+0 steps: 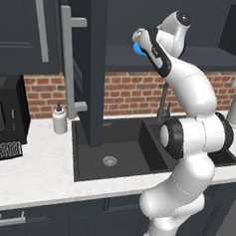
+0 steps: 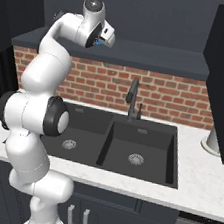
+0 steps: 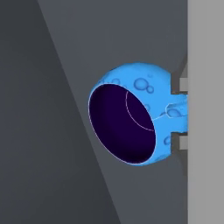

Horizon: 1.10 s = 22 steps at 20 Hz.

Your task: Gather all objects into one cabinet and sort the glasses and bowls to opposite sides.

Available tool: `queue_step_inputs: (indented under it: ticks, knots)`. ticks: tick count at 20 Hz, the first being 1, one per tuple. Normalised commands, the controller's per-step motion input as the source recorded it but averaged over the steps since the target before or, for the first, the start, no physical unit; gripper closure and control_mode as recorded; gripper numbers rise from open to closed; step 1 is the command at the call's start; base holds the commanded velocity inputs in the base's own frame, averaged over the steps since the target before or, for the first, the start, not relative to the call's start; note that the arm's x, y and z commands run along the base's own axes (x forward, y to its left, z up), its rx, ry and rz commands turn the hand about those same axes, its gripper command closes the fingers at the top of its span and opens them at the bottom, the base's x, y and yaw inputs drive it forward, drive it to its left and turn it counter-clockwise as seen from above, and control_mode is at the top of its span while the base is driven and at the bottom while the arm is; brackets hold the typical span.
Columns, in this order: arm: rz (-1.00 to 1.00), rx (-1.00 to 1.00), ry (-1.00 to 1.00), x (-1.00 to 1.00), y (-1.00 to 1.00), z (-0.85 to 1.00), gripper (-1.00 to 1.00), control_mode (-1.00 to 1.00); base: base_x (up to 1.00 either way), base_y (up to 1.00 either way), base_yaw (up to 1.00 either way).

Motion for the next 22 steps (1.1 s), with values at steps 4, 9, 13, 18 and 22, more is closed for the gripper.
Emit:
queue_step_inputs:
  ticks: [4, 9, 13, 18, 22]
  knots:
    - [0.0, 0.0, 0.0, 0.0, 0.0, 0.0, 1.0, -1.0, 0.0, 0.0, 0.0]
    - [0.0, 0.0, 0.0, 0.0, 0.0, 0.0, 1.0, -1.0, 0.0, 0.0, 0.0]
    - [0.0, 0.0, 0.0, -0.08, 0.0, 0.0, 1.0, -1.0, 0.0, 0.0, 0.0]
    - [0.0, 0.0, 0.0, -0.2, -0.04, 0.01, 1.0, -1.0, 0.0, 0.0, 0.0]
    - [0.0, 0.0, 0.0, -0.22, -0.12, 0.04, 1.0, -1.0, 0.0, 0.0, 0.0]
